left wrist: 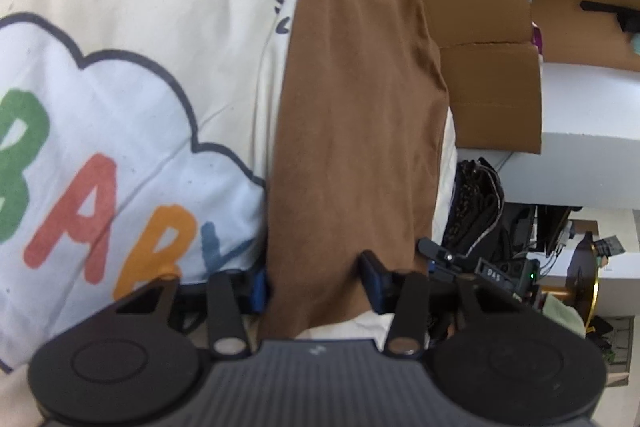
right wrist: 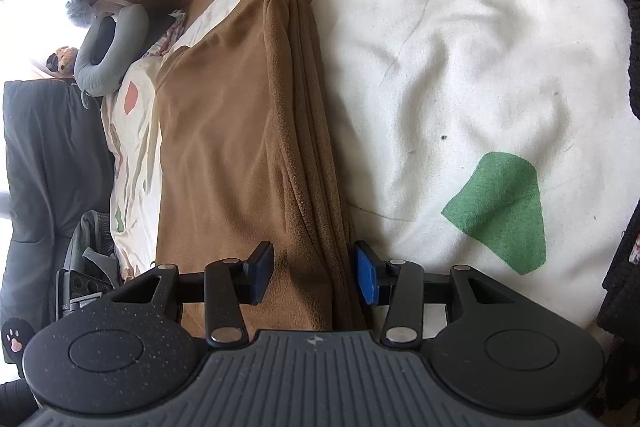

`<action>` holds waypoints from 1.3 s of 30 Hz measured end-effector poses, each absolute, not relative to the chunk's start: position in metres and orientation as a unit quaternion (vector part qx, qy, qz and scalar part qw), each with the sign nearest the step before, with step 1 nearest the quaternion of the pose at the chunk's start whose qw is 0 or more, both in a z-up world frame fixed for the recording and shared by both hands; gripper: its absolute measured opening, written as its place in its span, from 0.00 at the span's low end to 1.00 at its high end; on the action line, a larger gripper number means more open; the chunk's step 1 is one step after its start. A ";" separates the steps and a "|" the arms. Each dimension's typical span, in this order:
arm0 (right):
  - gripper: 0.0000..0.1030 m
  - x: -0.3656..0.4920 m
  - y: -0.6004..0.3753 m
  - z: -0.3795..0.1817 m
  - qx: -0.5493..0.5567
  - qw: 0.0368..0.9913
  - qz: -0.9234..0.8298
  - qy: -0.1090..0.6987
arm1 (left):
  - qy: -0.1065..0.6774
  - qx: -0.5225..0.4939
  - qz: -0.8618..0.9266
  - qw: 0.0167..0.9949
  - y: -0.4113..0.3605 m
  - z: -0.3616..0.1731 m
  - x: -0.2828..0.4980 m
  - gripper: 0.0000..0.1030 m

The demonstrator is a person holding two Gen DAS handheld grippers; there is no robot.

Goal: Fold clothes
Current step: 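Close the left tool on the shirt's folded edge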

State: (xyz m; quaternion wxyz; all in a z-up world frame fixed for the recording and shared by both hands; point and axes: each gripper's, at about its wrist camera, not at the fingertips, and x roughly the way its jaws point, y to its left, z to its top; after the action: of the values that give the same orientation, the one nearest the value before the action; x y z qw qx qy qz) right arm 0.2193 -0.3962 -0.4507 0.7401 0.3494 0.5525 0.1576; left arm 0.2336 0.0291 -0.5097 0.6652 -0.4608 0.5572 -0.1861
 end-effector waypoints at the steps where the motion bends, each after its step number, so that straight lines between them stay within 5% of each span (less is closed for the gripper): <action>1: 0.47 0.219 -0.397 -0.451 0.352 0.740 0.157 0.552 | 0.557 -0.459 -0.186 0.667 0.030 -0.509 0.233 0.27; 7: 0.47 0.216 -0.397 -0.451 0.362 0.734 0.160 0.552 | 0.543 -0.459 -0.191 0.677 0.040 -0.497 0.228 0.13; 31: 0.53 0.206 -0.378 -0.467 0.417 0.711 0.174 0.539 | 0.551 -0.433 -0.171 0.693 0.079 -0.499 0.226 0.11; 37: 0.51 0.205 -0.359 -0.461 0.384 0.716 0.208 0.544 | 0.550 -0.435 -0.172 0.692 0.078 -0.496 0.224 0.11; 39: 0.41 0.203 -0.355 -0.458 0.368 0.724 0.207 0.545 | 0.550 -0.435 -0.172 0.692 0.078 -0.494 0.224 0.11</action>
State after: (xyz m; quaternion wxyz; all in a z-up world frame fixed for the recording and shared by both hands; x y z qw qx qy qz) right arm 0.2032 -0.3553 -0.4584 0.7239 0.3684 0.5452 0.2075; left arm 0.2238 0.0784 -0.4940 0.6922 -0.4350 0.5497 -0.1718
